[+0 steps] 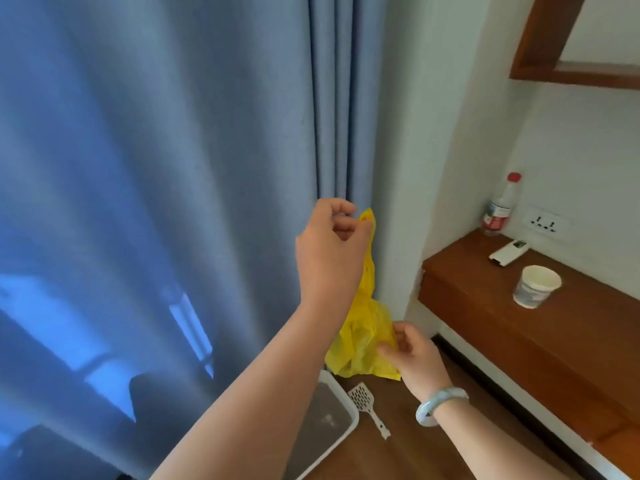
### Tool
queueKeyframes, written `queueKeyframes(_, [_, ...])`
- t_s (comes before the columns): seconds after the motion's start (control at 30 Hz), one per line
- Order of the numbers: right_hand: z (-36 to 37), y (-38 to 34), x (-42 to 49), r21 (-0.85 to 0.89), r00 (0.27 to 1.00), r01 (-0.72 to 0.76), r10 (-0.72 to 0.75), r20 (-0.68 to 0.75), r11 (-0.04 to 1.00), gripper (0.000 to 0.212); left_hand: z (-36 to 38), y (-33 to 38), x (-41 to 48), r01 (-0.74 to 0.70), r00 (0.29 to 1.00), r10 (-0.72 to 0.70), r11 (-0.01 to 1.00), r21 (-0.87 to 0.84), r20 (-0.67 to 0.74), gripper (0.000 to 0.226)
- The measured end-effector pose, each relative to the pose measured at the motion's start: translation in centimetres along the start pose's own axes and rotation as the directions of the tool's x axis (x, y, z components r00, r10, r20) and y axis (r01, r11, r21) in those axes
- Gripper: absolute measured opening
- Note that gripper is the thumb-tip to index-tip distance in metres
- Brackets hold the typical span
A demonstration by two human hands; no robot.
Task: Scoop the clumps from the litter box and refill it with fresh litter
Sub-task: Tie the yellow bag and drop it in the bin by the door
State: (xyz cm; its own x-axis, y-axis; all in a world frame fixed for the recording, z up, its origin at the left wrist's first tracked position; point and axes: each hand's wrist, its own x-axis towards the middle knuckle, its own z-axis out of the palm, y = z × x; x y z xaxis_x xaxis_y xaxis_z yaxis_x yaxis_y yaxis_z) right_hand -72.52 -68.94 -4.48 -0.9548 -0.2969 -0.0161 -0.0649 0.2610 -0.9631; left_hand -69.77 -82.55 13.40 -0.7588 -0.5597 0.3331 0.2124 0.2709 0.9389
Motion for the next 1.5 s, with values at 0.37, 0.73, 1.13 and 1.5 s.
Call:
queueKeyframes(0.37, [-10.5,0.3,-9.2,-0.048,0.951,-0.023,0.007,-0.311,0.999,0.022,7.9,5.5,-6.7,-0.061,0.965,0.098,0.986,-0.157,0.241,0.021])
queueKeyframes(0.73, [-21.7,2.8,-22.0,-0.09,0.825,-0.095,0.027,-0.564,0.991,0.021,17.1,11.5,-19.0,-0.096,0.866,0.211,0.96,-0.263,0.453,0.022])
queueKeyframes(1.13, [-33.5,6.7,-41.1,0.007,0.614,-0.193,0.126,-0.779,0.981,0.035,26.4,18.7,-37.9,-0.056,0.726,0.264,0.943,-0.328,0.635,0.018])
queueKeyframes(1.5, [-41.2,10.4,-56.8,0.185,0.281,-0.255,0.256,-0.925,0.949,0.028,34.9,23.9,-55.1,0.083,0.476,0.321,0.91,-0.405,0.819,0.019])
